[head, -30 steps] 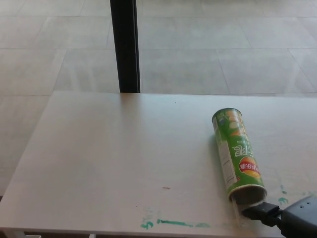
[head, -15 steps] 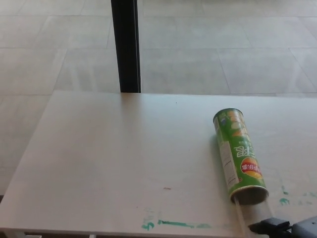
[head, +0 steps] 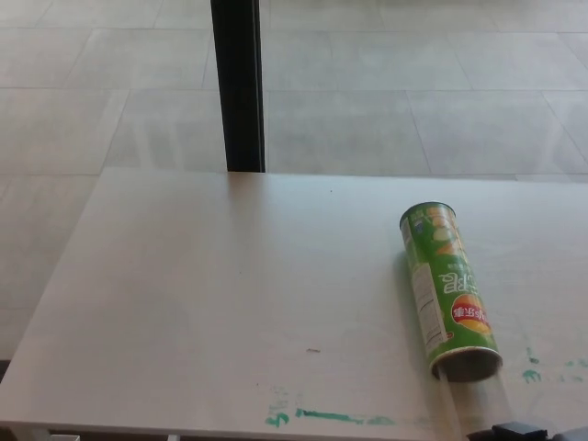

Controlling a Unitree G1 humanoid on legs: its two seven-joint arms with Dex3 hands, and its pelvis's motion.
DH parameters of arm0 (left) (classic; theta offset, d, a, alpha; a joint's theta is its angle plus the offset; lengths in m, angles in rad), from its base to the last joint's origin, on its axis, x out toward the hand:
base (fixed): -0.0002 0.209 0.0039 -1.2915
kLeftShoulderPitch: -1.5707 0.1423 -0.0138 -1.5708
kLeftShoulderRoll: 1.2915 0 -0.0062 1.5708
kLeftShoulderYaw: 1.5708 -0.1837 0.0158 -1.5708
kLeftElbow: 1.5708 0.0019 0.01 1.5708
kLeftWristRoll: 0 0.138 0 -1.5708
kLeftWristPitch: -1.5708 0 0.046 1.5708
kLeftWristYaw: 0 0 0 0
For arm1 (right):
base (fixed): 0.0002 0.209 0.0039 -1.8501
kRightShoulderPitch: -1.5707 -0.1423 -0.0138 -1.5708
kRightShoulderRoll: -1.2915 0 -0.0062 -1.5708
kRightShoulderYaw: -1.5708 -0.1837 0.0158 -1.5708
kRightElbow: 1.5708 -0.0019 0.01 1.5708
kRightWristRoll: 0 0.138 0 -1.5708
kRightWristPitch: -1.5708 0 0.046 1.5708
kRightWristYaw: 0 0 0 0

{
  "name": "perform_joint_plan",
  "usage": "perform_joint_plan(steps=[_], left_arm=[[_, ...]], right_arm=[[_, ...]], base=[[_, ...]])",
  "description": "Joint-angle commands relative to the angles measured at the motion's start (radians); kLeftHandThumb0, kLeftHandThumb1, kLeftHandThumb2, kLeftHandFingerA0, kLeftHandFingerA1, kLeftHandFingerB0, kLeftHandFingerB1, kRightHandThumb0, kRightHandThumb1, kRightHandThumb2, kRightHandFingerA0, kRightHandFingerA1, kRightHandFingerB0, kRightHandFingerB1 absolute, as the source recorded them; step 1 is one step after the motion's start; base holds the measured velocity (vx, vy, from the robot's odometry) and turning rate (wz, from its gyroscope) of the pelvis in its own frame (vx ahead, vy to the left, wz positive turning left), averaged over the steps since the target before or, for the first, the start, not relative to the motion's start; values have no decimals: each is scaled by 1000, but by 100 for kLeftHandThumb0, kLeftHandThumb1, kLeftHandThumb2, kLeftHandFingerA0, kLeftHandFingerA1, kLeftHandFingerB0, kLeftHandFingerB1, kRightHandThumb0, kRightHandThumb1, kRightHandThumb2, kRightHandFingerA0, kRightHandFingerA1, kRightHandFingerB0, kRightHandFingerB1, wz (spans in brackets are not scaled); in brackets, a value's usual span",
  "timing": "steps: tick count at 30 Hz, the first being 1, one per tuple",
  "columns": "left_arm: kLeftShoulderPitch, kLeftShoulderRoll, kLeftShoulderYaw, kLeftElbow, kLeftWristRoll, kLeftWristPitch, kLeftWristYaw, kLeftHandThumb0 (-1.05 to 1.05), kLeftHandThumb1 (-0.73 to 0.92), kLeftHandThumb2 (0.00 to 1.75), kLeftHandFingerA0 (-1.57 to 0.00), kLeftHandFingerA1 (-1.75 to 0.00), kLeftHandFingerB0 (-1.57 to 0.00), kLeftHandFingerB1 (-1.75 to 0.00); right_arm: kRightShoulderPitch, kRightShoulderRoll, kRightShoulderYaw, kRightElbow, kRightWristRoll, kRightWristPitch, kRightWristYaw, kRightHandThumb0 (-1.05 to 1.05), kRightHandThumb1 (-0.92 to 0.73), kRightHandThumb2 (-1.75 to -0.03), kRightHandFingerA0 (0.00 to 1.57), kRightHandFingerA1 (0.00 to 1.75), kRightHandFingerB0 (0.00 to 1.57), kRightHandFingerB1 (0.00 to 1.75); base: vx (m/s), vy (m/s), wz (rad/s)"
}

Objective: Use the finger on the right hand of the robot to pull out the chips tray kept inside a container in the middle of the desk

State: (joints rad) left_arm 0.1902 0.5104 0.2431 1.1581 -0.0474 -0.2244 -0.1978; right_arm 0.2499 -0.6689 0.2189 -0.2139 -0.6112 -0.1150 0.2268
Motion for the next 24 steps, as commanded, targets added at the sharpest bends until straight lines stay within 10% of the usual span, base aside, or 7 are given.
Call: perform_joint_plan(steps=[1, 24], left_arm=[[-1, 12, 4, 3, -1, -14, 1, -39, 74, 62, -54, -49, -52, -42], [-6, 11, 15, -13, -10, -7, 0, -40, 73, 61, -54, -57, -54, -43]], right_arm=[[89, -35, -17, -22, 29, 31, 87, -22, -57, -60, 76, 145, 44, 46], [154, -21, -110, -80, 99, -15, 99, -21, -59, -61, 75, 152, 42, 46]], base=[[0, 0, 0], [0, 0, 0]])
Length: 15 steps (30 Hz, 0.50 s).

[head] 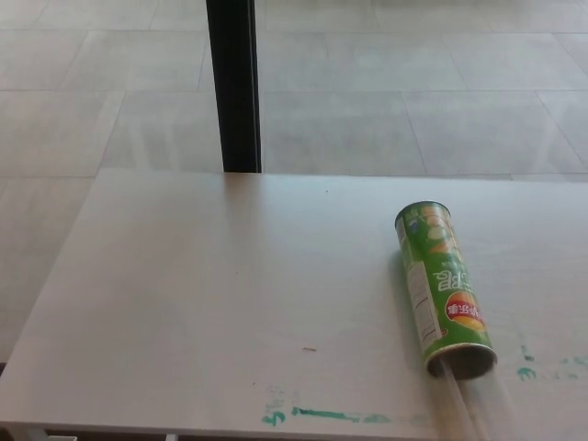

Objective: Use the finger on the right hand of the robot to pull out the chips tray kept inside a container in the middle of the desk

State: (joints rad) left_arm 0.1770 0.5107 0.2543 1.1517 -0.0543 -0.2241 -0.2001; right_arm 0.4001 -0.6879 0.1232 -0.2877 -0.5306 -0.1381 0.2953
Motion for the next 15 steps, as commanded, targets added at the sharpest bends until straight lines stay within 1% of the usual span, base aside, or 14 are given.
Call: perform_joint_plan(steps=[1, 2, 3, 4, 5, 6, 7, 9, 10, 11, 15], left_arm=[[8, 8, 4, -2, -3, -9, 4, -40, 73, 61, -54, -57, -54, -43], [8, 8, 2, 1, 0, -11, 5, -40, 73, 62, -55, -55, -52, -42], [11, 7, 0, 1, 1, -14, 5, -40, 73, 62, -54, -54, -52, -42], [17, 6, 2, -7, -3, -14, 3, -40, 73, 62, -54, -54, -52, -42], [16, 6, -1, -2, 1, -22, 2, -40, 74, 62, -54, -53, -51, -41], [13, 6, -2, 3, 3, -19, 6, -40, 74, 62, -55, -53, -52, -41], [10, 6, -8, 10, 8, -26, 6, -41, 75, 62, -53, -53, -51, -41], [8, 6, -11, 14, 10, -30, 7, -41, 75, 62, -53, -53, -51, -41], [7, 4, -8, 20, 5, -31, 7, -40, 74, 62, -54, -57, -53, -42], [14, 3, -7, 17, 3, -36, 5, -41, 74, 62, -54, -60, -52, -43], [3, 4, -8, 33, 5, -23, 14, -39, 73, 62, -56, -55, -53, -42]], right_arm=[[6, -1, -16, -11, 22, 15, 37, -21, -59, -61, 75, 152, 42, 46], [2, 2, -17, -13, 25, 17, 37, -20, -60, -58, 77, 148, 36, 39], [-6, 9, -19, -18, 33, 22, 39, -22, -60, -59, 73, 156, 32, 38], [-10, 12, -21, -20, 38, 26, 43, -22, -60, -59, 73, 156, 32, 38], [-10, 16, -23, -24, 28, 22, 33, -20, -60, -60, 74, 156, 24, 33], [-14, 15, -29, -32, 38, 20, 40, -16, -41, -91, 95, 118, 0, 45], [-24, 27, -41, -27, 55, -12, 15, -19, -47, -76, 87, 134, 3, 5], [-28, 34, -48, -24, 61, -27, 7, -19, -47, -76, 87, 134, 3, 5], [-45, 47, -75, -55, 64, -35, -19, -16, -55, -56, 83, 135, 0, 0], [-43, 45, -86, -73, 51, -37, -21, -18, -54, -57, 81, 138, 0, 0], [-54, 81, -139, -139, 93, -11, -8, -16, -54, -56, 83, 138, 0, 0]], base=[[0, 0, 0], [0, 0, 0], [0, 0, 0], [0, 0, 0], [0, 0, 0], [0, 0, 0], [0, 0, 0], [0, 0, 0], [0, 0, 0], [0, 0, 0], [0, 0, 0]])
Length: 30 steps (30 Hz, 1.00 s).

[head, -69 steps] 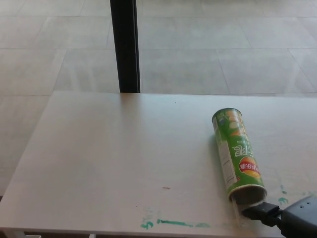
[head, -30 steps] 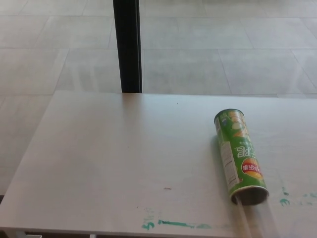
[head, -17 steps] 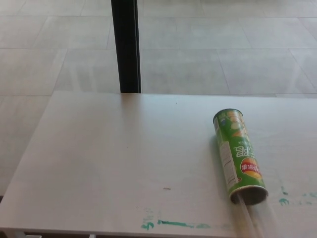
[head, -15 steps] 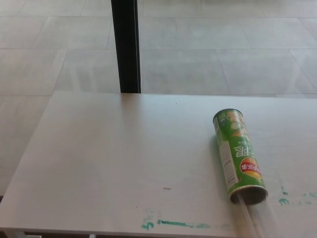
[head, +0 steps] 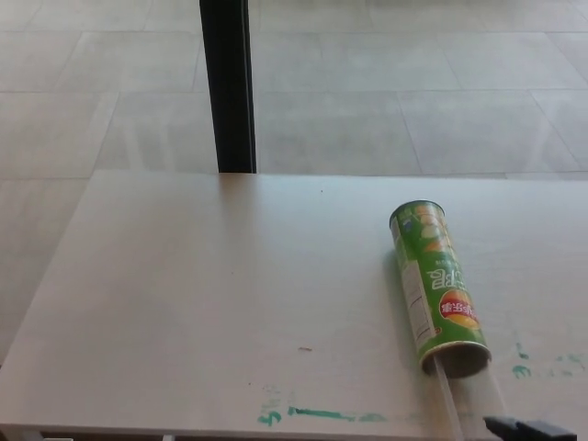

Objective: Use the finger on the right hand of the robot to pull out the chips tray kept inside a container in the middle of the desk

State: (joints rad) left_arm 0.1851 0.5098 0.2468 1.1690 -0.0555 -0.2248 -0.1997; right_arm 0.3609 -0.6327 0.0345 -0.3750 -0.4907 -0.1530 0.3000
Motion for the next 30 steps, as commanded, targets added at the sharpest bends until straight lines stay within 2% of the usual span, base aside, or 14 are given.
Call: perform_joint_plan(steps=[1, 4, 5, 7, 11, 13, 14, 15, 18, 24, 25, 27, 28, 30], left_arm=[[-11, 9, -9, 25, 17, -27, 17, -39, 74, 62, -55, -56, -53, -42], [-9, 13, -10, 24, 14, -33, 14, -40, 74, 62, -54, -56, -53, -43], [-3, 10, -6, 13, 7, -30, 13, -39, 74, 62, -55, -57, -53, -42], [-4, 9, -8, 10, 9, -25, 15, -40, 74, 62, -54, -57, -52, -42], [-7, 11, -8, 11, 8, -27, 13, -40, 74, 62, -55, -57, -53, -42], [5, 9, 2, -1, -4, -28, 3, -41, 73, 62, -54, -58, -52, -42], [2, 7, 7, 4, -9, -25, 2, -40, 73, 61, -54, -56, -52, -42], [-1, 8, 5, 10, -5, -24, 4, -39, 73, 61, -55, -54, -53, -42], [-11, 7, -1, 30, 4, -21, 16, -39, 74, 62, -56, -55, -54, -42], [-14, 3, -3, 31, 5, -19, 17, -38, 73, 62, -56, -58, -53, -44], [-14, 2, -1, 34, 3, -20, 15, -37, 73, 62, -56, -55, -54, -44], [-16, 0, -1, 37, 3, -17, 21, -37, 73, 62, -57, -55, -52, -42], [-17, 0, 0, 41, 1, -16, 19, -38, 73, 62, -57, -56, -53, -42], [-14, 2, -2, 38, 3, -26, 12, -37, 74, 62, -55, -55, -52, -43]], right_arm=[[-25, 35, -75, -79, 82, 15, -2, -15, -54, -56, 84, 139, 0, 0], [-38, 37, -119, -102, 132, 5, 16, -15, -54, -57, 87, 137, 0, 2], [-43, 27, -154, -121, 172, 9, 40, -21, -51, -75, 97, 130, 0, 0], [-40, 22, -180, -136, 193, 21, 59, -15, -54, -57, 89, 134, 0, 5], [5, -6, -272, -146, 247, 10, 101, -11, -51, -56, 89, 135, 0, 11], [68, -27, -354, -109, 276, -11, 124, -17, -44, -74, 93, 124, 0, 11], [92, -31, -391, -96, 295, 6, 139, -15, -53, -56, 83, 134, 0, 14], [109, -25, -429, -90, 320, 32, 148, -17, -49, -74, 91, 126, 0, 3], [117, -21, -499, -15, 359, 5, 145, -9, -54, -58, 85, 131, 0, 18], [95, 111, -691, 252, 453, 11, 2, -16, -59, -58, 89, 128, 12, 27], [98, 130, -710, 280, 442, 24, -28, -13, -40, -88, 98, 109, 1, 46], [84, 174, -743, 385, 416, 29, -104, -11, -40, -88, 99, 106, 7, 48], [71, 199, -761, 422, 424, 55, -134, -22, -54, -62, 96, 112, 19, 34], [51, 239, -795, 465, 453, 84, -165, -18, -59, -58, 90, 115, 22, 31]], base=[[0, 0, 0], [0, 0, 0], [0, 0, 0], [0, 0, 0], [0, 0, 0], [0, 0, 0], [0, 0, 0], [0, 0, 0], [0, 0, 0], [0, 0, 0], [0, 0, 0], [0, 0, 0], [0, 0, 0], [0, 0, 0]])
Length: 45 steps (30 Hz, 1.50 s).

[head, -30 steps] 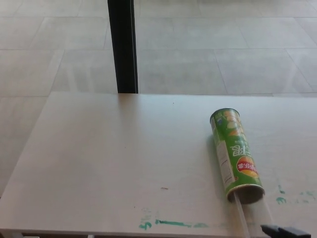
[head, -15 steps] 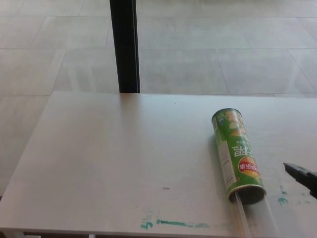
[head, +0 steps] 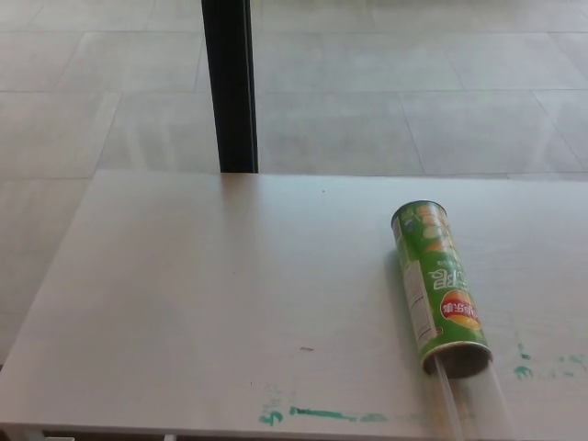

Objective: Use the finger on the right hand of the robot to pull out the chips tray kept inside a container in the middle of the desk

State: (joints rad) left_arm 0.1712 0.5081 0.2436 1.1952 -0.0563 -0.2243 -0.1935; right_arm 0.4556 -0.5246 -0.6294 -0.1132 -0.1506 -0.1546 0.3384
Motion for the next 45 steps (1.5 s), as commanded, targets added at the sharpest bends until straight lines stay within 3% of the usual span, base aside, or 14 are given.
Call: perform_joint_plan(steps=[1, 9, 10, 14, 15, 17, 18, 19, 21, 24, 25, 31, 33, 45], left_arm=[[-9, 6, 2, 25, 4, -26, 6, -38, 73, 62, -56, -56, -53, -43], [33, 36, 11, -24, -2, -26, -8, -39, 74, 62, -55, -55, -52, -42], [24, 37, 4, -5, 8, -29, 0, -38, 73, 62, -55, -51, -54, -43], [16, 34, 19, 5, -8, -19, 2, -38, 72, 61, -56, -53, -55, -43], [16, 35, 19, 5, -7, -20, -1, -39, 73, 62, -54, -53, -54, -43], [19, 36, 20, -1, -7, -24, -7, -39, 72, 61, -54, -53, -54, -43], [21, 26, 9, -10, 2, -28, 2, -40, 73, 62, -55, -55, -53, -42], [19, 21, 7, -13, 4, -28, 3, -40, 73, 62, -54, -56, -53, -42], [12, 14, 5, -14, 3, -26, 5, -40, 73, 62, -55, -56, -53, -42], [-13, 1, 3, -1, 2, -29, 5, -41, 73, 62, -53, -48, -53, -42], [-11, -5, 19, -8, -18, -18, -5, -41, 73, 62, -52, -49, -52, -42], [-9, -7, 20, 2, -7, -16, 4, -40, 73, 62, -53, -53, -54, -43], [-11, -8, 22, 7, -10, -18, 2, -39, 73, 62, -54, -52, -53, -43], [-2, -8, 12, 2, 1, -23, 7, -40, 72, 62, -54, -48, -54, -42]], right_arm=[[-71, 186, -172, 220, 147, 154, -263, -21, -59, -58, 87, 119, 27, 34], [-180, 282, -250, 501, 189, 126, -402, -21, -61, -58, 94, 117, 34, 43], [-188, 286, -254, 512, 185, 165, -411, -20, -61, -58, 87, 125, 34, 40], [-198, 297, -259, 567, 181, 148, -423, -18, -62, -59, 85, 122, 32, 42], [-206, 287, -259, 605, 180, 149, -423, -22, -64, -59, 75, 108, 32, 44], [-229, 270, -268, 702, 197, 118, -418, -21, -63, -59, 72, 107, 31, 50], [-240, 266, -273, 720, 205, 103, -418, -16, -40, -91, 78, 94, 26, 59], [-244, 257, -266, 724, 193, 112, -424, -23, -60, -58, 73, 104, 33, 51], [-243, 260, -261, 703, 193, 118, -425, -21, -61, -58, 70, 106, 34, 50], [-254, 232, -240, 716, 183, 150, -420, -22, -62, -58, 79, 108, 40, 48], [-251, 202, -213, 766, 181, 153, -366, -26, -63, -58, 79, 96, 39, 48], [-235, 209, -173, 733, 254, 217, -299, -24, -61, -58, 85, 92, 40, 42], [-232, 217, -173, 707, 290, 251, -282, -24, -62, -58, 78, 91, 39, 40], [-209, 192, -135, 700, 338, 275, -267, -24, -63, -59, 80, 91, 47, 43]], base=[[0, 0, 0], [0, 0, 0], [0, 0, 0], [0, 0, 0], [0, 0, 0], [0, 0, 0], [0, 0, 0], [0, 0, 0], [0, 0, 0], [0, 0, 0], [0, 0, 0], [0, 0, 0], [0, 0, 0], [0, 0, 0]])
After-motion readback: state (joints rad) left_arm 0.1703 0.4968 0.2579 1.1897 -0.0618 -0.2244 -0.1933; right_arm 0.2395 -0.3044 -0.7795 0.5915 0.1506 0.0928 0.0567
